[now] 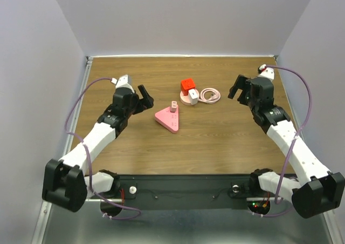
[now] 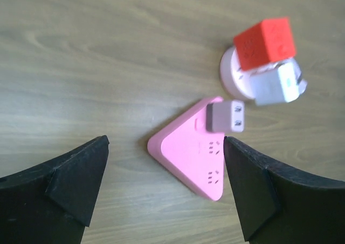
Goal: Insert the plug
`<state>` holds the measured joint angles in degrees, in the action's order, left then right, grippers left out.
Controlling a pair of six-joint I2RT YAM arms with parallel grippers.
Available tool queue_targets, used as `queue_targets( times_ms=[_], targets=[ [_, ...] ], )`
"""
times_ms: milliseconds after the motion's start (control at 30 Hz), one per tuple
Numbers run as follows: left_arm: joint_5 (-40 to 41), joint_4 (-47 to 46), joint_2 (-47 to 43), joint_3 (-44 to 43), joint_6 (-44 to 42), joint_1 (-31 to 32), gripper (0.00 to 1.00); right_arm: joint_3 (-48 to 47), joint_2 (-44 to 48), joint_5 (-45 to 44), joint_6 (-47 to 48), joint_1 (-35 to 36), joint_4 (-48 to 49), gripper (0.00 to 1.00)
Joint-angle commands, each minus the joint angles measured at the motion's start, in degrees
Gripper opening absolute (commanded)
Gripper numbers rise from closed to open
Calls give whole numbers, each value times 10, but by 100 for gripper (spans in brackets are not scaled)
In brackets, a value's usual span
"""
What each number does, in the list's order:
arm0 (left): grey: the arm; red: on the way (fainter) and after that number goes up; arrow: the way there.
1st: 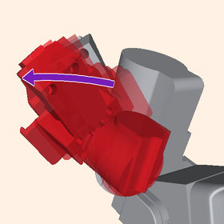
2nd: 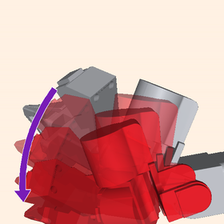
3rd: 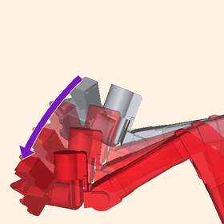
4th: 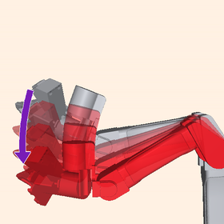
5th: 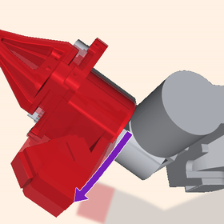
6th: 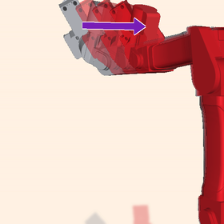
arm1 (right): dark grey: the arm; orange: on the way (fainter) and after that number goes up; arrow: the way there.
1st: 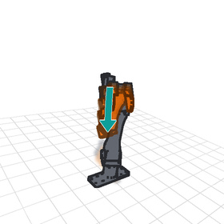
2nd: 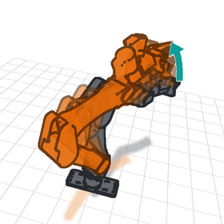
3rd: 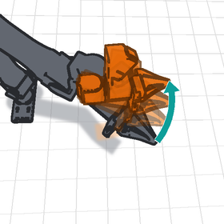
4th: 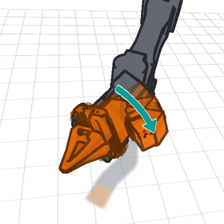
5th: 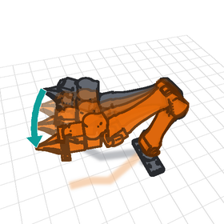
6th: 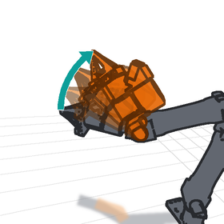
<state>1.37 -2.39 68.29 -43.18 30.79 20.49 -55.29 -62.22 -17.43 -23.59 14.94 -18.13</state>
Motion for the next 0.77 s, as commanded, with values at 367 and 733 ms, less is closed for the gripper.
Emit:
queue_targets(
  times_ms=[367,733],
  targets=[
    [151,83,-163,-96,-93,-3,99,13,77,-78,12,-6,38,100],
    [172,74,-178,-105,-125,-3,99,12,94,-94,32,-6,37,100]
  ],
)
